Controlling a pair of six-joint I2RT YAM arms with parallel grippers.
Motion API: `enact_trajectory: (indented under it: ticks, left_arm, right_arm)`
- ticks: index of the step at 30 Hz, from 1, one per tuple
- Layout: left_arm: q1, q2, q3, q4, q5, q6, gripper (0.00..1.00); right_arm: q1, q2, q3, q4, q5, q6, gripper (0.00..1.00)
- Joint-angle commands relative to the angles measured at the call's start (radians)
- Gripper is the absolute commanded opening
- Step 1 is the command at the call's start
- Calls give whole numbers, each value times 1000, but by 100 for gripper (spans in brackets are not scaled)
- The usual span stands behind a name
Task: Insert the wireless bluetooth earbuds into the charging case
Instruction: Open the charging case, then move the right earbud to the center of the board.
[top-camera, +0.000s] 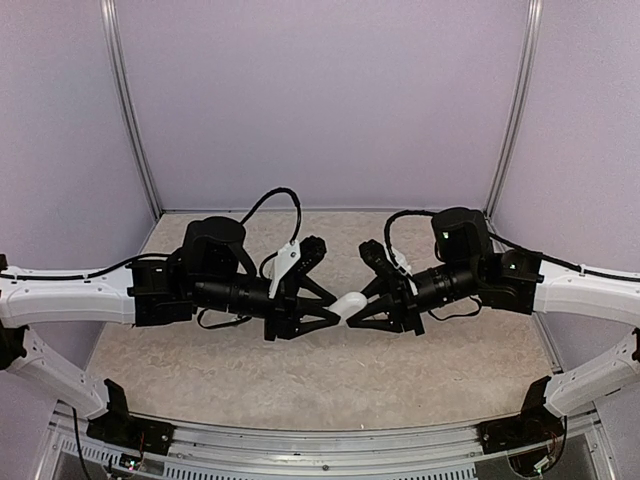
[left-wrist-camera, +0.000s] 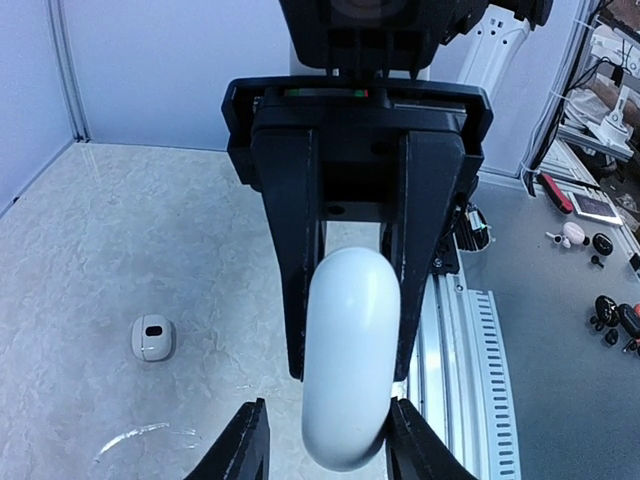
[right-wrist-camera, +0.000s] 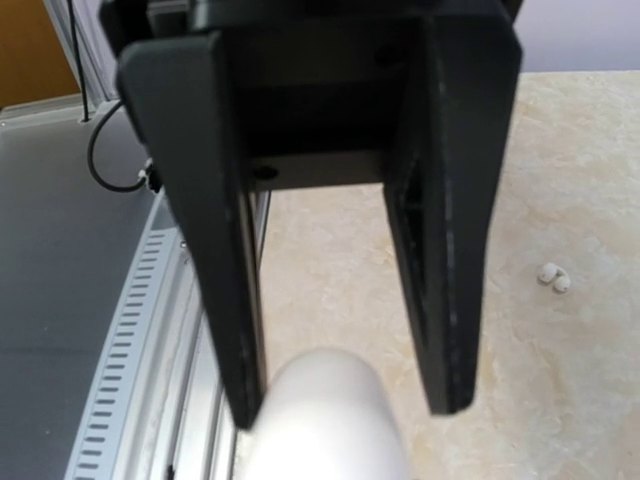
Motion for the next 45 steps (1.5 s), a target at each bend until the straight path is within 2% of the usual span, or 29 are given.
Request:
enact_trajectory:
  ticks: [1, 7, 17, 24, 27, 31, 35, 41, 45]
  left_arm:
    - [35, -44, -25, 49, -44, -24, 40]
    - [64, -71, -48, 87, -14, -47, 40]
    - [77, -75, -59, 95, -61, -68, 42]
    - [116, -109, -99, 126, -102, -112, 47]
    - [140, -142, -140, 152, -162, -151, 55]
    - [222, -156, -157, 102, -331, -255, 56]
    - [328, -156, -182, -17, -420, -398, 56]
    - [511, -181, -316, -27, -387, -550, 53]
    - [588, -139, -370, -27, -376, -551, 49]
  right_arm:
    - [13, -29, -17, 3, -24, -23, 4]
    - [12, -28, -23, 9, -18, -22, 4]
    - [12, -58, -56, 51, -7, -28, 4]
    - [12, -107, -131, 157, 22, -9, 3]
    - [12, -125, -164, 201, 47, 5, 1]
    - [11, -136, -185, 227, 56, 19, 2]
    - [11, -132, -193, 228, 59, 24, 2]
    - [6, -118, -198, 246, 40, 29, 2]
    - [4, -113, -197, 247, 36, 31, 2]
